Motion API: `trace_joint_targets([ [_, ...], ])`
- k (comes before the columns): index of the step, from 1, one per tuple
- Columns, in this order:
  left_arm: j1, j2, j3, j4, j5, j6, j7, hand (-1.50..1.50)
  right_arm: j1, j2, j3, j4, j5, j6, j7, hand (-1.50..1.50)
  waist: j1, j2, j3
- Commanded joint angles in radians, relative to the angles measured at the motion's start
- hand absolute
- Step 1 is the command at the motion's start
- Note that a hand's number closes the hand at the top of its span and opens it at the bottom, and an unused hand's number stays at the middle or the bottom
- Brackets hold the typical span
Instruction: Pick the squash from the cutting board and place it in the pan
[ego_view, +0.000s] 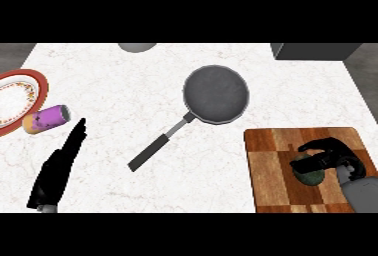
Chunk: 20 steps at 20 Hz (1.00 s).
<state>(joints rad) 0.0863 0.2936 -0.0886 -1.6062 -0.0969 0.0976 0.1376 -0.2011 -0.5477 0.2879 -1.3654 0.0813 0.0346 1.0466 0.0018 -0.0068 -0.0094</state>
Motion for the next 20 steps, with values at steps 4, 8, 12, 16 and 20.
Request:
trace_joint_targets([
  [4,-0.012,-0.026,-0.013,-0.029,-0.037,-0.001,0.045,0.0,0.027,0.105,-0.017,-0.045,0.023,-0.033,0.085,1.5,-0.002,0.006,0.009],
  [8,0.001,-0.029,0.044,0.062,-0.02,-0.02,-0.085,0.0,0.084,0.1,-0.063,-0.028,0.073,-0.052,-0.016,1.5,-0.004,0.007,0.009],
  [12,0.019,-0.02,0.03,-0.022,-0.009,-0.039,0.004,0.0,0.172,0.154,0.106,-0.161,0.313,-0.186,0.112,1.5,-0.007,0.002,0.008],
  [16,0.007,-0.016,0.047,0.006,-0.024,-0.025,-0.018,0.0,0.155,0.076,0.147,-0.256,0.531,-0.185,0.241,1.5,-0.015,-0.001,0.006],
  [20,0.031,-0.012,0.053,-0.023,-0.014,-0.031,-0.003,0.0,0.167,0.047,0.147,-0.376,0.756,-0.249,0.233,1.5,-0.016,-0.005,0.006],
])
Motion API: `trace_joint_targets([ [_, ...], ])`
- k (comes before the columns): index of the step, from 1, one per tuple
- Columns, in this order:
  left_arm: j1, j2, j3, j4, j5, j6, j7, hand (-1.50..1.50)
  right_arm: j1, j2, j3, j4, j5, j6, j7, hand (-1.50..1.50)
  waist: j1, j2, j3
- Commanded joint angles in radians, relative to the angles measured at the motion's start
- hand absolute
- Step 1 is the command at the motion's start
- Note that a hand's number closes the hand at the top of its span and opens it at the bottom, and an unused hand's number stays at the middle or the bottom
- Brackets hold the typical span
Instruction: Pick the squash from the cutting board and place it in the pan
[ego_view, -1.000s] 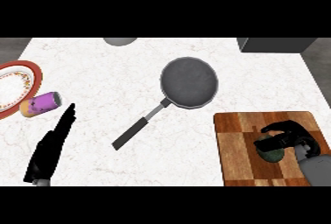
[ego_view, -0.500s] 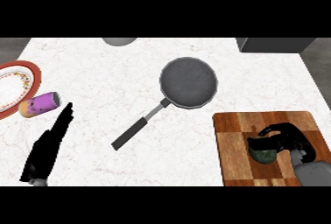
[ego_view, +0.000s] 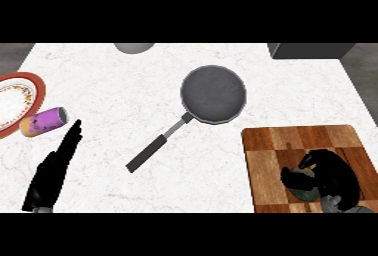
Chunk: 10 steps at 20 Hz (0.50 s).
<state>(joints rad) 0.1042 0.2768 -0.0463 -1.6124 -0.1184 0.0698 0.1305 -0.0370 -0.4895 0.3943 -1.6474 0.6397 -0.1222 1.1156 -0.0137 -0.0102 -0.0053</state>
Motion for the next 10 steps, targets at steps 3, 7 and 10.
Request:
trace_joint_targets([
  [3,-0.002,-0.012,-0.016,-0.014,-0.019,0.01,0.022,0.0,-0.077,-0.091,0.019,-0.17,0.355,-0.059,0.112,1.5,-0.003,-0.004,0.002],
  [7,-0.022,-0.007,-0.014,-0.023,-0.005,-0.015,0.015,0.0,-0.229,-0.014,0.036,-0.212,0.496,0.039,0.154,1.5,0.022,0.006,0.003],
  [10,-0.038,-0.004,0.006,0.021,-0.013,-0.02,0.009,0.0,-0.338,0.092,0.029,-0.13,0.531,0.086,0.115,1.5,0.025,0.011,0.005],
])
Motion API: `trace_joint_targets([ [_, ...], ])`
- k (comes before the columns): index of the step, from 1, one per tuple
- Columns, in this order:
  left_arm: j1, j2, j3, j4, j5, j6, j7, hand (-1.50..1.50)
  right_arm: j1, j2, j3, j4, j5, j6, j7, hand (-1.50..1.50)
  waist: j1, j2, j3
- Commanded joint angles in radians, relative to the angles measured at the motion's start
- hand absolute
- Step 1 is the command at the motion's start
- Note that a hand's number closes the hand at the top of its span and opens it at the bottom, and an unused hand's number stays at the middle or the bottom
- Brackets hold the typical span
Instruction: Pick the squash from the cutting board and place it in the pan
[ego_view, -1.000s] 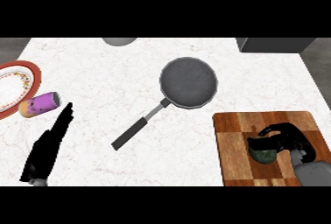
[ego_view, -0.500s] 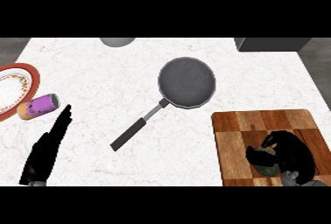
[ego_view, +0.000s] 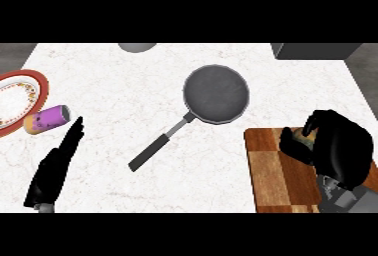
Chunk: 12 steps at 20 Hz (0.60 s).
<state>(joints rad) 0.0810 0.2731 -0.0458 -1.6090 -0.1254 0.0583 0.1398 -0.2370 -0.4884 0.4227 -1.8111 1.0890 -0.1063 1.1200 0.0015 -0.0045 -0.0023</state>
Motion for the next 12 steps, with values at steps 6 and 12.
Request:
trace_joint_targets([
  [6,-0.043,-0.006,0.018,0.042,-0.006,-0.021,-0.004,0.0,-0.342,0.245,-0.112,0.307,0.03,-0.014,-0.033,1.5,0.02,0.01,0.002],
  [12,-0.038,-0.003,0.019,-0.007,0.02,-0.058,0.031,0.0,-0.489,0.34,-0.249,0.629,-0.022,-0.175,-0.172,1.5,0.029,0.013,0.003],
])
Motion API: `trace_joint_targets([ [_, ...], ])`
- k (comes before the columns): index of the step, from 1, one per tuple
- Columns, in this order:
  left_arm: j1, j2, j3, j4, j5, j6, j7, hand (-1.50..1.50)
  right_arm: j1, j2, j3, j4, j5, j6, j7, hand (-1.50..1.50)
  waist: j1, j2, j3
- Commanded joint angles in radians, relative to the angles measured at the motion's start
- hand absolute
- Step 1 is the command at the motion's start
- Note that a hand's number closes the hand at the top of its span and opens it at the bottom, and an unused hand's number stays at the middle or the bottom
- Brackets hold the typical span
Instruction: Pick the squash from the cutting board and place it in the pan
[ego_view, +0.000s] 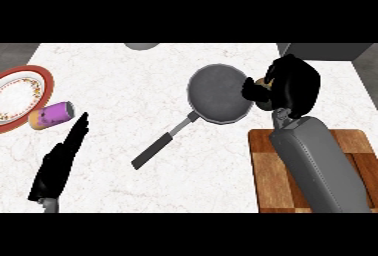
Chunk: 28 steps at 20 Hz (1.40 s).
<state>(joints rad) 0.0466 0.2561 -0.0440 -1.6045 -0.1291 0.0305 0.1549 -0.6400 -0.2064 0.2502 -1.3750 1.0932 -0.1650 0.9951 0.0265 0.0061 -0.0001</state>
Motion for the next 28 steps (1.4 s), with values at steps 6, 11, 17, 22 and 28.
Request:
trace_joint_targets([
  [6,-0.014,-0.011,-0.006,-0.015,-0.017,-0.002,0.005,0.0,-0.244,0.125,-0.184,0.578,-0.092,-0.256,-0.196,1.5,0.024,0.011,0.001],
  [11,-0.035,-0.026,-0.022,0.002,-0.034,0.002,0.001,0.0,-0.328,0.144,-0.233,0.835,-0.113,-0.302,-0.292,1.5,0.041,0.02,0.001],
  [17,-0.04,-0.044,-0.051,-0.008,-0.052,0.007,-0.004,0.0,-0.35,0.203,-0.415,0.874,-0.341,-0.311,-0.357,1.5,0.054,0.031,0.004],
  [22,-0.061,-0.031,-0.024,0.011,-0.03,-0.011,-0.004,0.0,-0.359,0.205,-0.533,0.921,-0.485,-0.36,-0.506,-1.5,0.06,0.033,0.004],
  [28,-0.03,-0.036,-0.031,0.021,-0.052,0.005,-0.034,0.0,-0.337,0.202,-0.582,0.888,-0.518,-0.581,-0.756,-1.5,0.052,0.029,0.004],
])
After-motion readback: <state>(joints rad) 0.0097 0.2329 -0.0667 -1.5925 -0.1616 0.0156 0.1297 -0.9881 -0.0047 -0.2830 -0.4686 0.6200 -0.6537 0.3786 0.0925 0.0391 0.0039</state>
